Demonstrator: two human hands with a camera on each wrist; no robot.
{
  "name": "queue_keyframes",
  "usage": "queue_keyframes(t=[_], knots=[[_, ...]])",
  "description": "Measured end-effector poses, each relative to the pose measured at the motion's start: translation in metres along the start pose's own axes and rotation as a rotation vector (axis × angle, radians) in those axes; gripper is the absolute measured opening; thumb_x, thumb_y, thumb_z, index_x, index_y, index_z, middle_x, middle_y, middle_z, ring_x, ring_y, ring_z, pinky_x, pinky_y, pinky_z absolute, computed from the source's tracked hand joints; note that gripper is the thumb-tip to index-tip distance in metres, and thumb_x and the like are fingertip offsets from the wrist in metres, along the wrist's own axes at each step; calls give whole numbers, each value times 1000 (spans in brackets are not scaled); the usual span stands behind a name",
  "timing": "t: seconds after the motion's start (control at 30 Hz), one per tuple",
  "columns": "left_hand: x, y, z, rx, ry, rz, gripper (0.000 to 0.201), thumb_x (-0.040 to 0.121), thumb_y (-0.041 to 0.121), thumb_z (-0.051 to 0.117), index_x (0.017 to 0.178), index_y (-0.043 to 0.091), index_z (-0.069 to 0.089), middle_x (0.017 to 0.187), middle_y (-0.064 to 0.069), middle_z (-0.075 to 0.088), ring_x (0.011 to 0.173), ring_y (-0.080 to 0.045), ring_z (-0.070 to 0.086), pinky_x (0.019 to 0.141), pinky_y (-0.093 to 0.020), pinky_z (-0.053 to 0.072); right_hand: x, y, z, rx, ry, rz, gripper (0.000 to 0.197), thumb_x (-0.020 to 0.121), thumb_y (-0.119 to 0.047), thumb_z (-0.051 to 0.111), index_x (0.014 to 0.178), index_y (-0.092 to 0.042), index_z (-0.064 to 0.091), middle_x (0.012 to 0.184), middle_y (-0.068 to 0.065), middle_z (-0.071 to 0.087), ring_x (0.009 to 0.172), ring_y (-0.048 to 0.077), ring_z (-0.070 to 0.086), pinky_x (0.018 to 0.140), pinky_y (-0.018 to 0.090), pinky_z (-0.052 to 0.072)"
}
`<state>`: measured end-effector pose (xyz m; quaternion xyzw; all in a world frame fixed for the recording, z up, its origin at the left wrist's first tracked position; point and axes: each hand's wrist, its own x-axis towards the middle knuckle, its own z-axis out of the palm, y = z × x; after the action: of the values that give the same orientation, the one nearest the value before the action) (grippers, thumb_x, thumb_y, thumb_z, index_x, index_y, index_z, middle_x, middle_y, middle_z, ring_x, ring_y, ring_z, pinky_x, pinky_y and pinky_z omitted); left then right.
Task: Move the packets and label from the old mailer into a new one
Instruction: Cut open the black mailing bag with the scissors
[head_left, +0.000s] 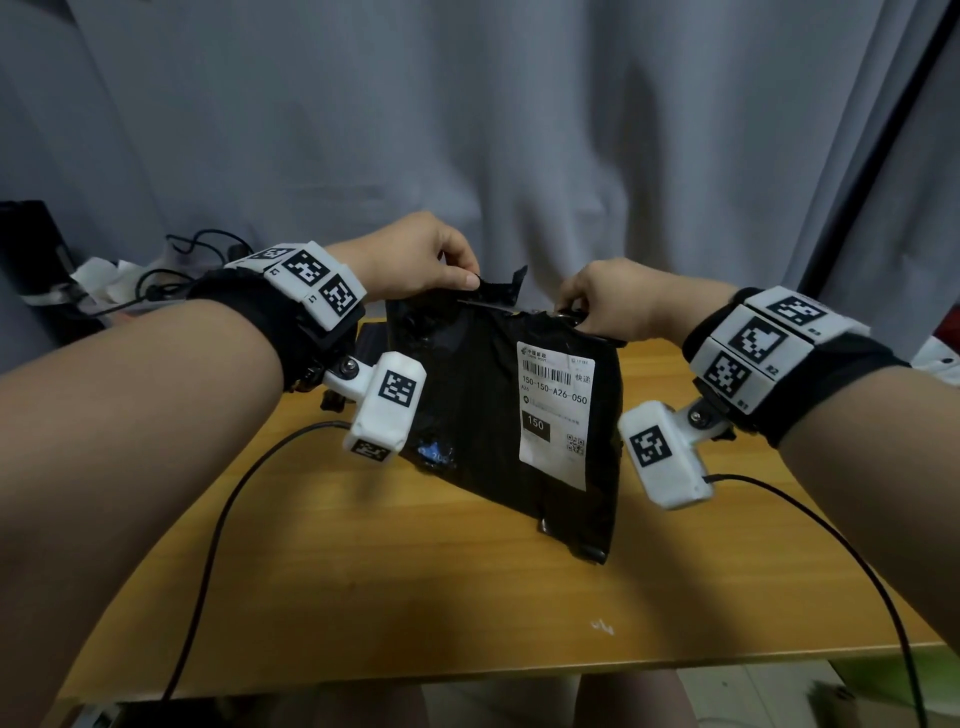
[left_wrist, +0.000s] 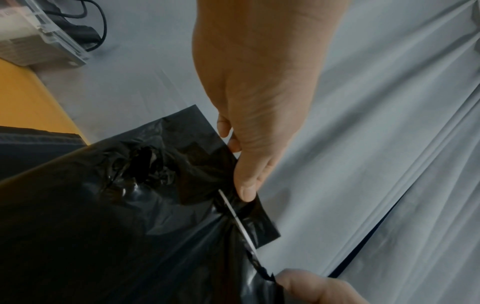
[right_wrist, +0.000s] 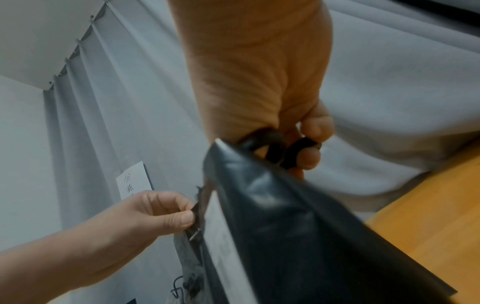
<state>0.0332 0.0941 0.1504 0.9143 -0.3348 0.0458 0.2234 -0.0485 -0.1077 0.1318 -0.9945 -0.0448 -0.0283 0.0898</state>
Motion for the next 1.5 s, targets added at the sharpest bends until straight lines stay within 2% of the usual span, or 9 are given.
queue_keyframes(t=[0.2, 0.47, 0.77, 0.9, 1.0, 1.07, 1.27, 1.37, 1.5], knots=[[1, 4, 0, 17, -22, 40, 13, 85, 21, 67, 93, 11, 71, 60, 7, 51, 46, 8, 47, 48, -3, 34, 9, -7, 4, 37, 1, -7, 24, 87, -22, 57, 109, -16, 64, 92, 5, 59, 87, 23, 53, 74, 25, 40], [1, 0, -1, 38, -8, 56, 16, 84, 23, 68, 95, 12, 72, 65, 8, 53, 57, -4, 45, 52, -3, 35, 13, -14, 1, -6, 9, -36, 18, 83, -24, 65, 100, -18, 69, 85, 5, 62, 81, 26, 60, 74, 30, 51], [3, 8, 5, -12, -27, 93, 13, 84, 20, 68, 92, 10, 72, 61, 11, 53, 47, 10, 48, 49, -2, 33, 21, -28, 0, -7, -83, 5, 22, 88, -22, 58, 107, -11, 62, 69, 2, 58, 55, 19, 53, 49, 24, 44], [1, 0, -2, -44, -43, 72, 19, 82, 23, 70, 96, 9, 70, 68, 5, 59, 53, 8, 51, 53, -2, 36, 20, -27, 2, -27, -30, -24, 24, 87, -22, 60, 109, -13, 65, 68, -5, 53, 57, 12, 49, 52, 23, 38], [-3, -11, -9, -15, -135, 58, 28, 80, 25, 72, 105, 12, 68, 93, -3, 68, 84, -7, 60, 77, -18, 46, 18, -23, 5, -39, -32, -33, 29, 87, -24, 61, 116, -17, 64, 96, 2, 63, 82, 19, 55, 69, 23, 38], [-5, -16, -9, 17, -181, 45, 28, 80, 25, 72, 105, 13, 68, 97, -1, 69, 91, -13, 62, 85, -25, 46, 18, -20, 4, -39, -22, -30, 28, 87, -24, 62, 114, -18, 65, 95, 2, 59, 85, 18, 51, 72, 23, 36], [-6, -15, -4, 103, -193, 58, 17, 81, 24, 71, 93, 13, 66, 79, 3, 63, 73, -12, 58, 68, -21, 43, 20, -17, 3, -66, -28, -7, 22, 85, -30, 64, 105, -23, 68, 76, -5, 53, 80, 20, 53, 76, 31, 48], [-4, -14, -3, 171, -224, 76, 17, 81, 18, 71, 97, 14, 65, 88, 1, 65, 78, -13, 59, 68, -17, 42, 23, -16, 4, -78, -32, -3, 23, 83, -30, 65, 106, -24, 68, 82, -3, 55, 81, 21, 53, 78, 30, 49], [-2, -13, -4, 166, -184, 88, 14, 84, 19, 68, 95, 11, 70, 89, -7, 70, 81, -20, 63, 74, -28, 47, 21, -17, 3, -69, -54, 0, 25, 86, -25, 63, 110, -21, 65, 84, -1, 56, 79, 21, 54, 70, 26, 42]])
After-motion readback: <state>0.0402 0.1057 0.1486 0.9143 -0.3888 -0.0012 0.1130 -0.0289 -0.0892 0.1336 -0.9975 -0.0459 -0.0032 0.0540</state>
